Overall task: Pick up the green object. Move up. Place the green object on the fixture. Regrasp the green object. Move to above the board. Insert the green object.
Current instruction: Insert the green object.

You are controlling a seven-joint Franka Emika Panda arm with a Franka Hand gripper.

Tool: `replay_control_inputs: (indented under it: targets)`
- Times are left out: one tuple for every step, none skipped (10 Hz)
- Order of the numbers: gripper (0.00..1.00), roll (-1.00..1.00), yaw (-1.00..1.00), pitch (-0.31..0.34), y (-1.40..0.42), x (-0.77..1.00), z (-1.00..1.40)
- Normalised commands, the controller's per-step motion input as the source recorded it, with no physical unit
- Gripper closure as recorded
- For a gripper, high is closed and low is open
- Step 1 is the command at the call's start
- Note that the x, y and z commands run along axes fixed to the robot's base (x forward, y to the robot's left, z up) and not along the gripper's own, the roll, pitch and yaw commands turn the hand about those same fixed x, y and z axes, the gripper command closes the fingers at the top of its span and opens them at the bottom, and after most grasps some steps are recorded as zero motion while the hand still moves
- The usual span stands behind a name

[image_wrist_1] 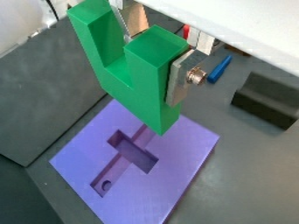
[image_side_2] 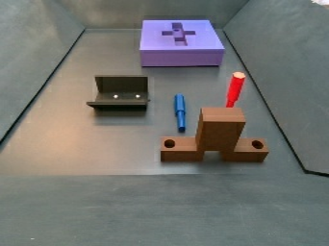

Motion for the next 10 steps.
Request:
replay_control_inputs:
  targets:
    - [1.0, 0.0, 0.0, -0.107, -0.05, -0.28, -1.0]
    - [1.0, -0.05, 0.0, -0.123, -0.07, -0.38, -0.9]
    - [1.0, -0.34, -0.03, -0.07, 0.0, -0.27, -0.44]
    - [1.0, -0.32, -0.01, -0.144, -0.1, -0.24, -0.38]
    - [1.0, -0.14, -0.02, -0.334, -0.15, -0.22, -0.47]
    - [1.0, 0.0, 0.0, -0.34, -0.24, -0.19, -0.41]
    - [1.0, 0.07, 0.0, -0.227, -0.24, -0.01, -0.29]
    - [1.0, 0.1, 0.05, -0.189, -0.18, 0.13, -0.39]
    - [1.0, 0.15, 0.08, -0.117, -0.07, 0.22, -0.2]
    - [1.0, 0.29, 0.22, -0.01, -0.06, 0.15, -0.1]
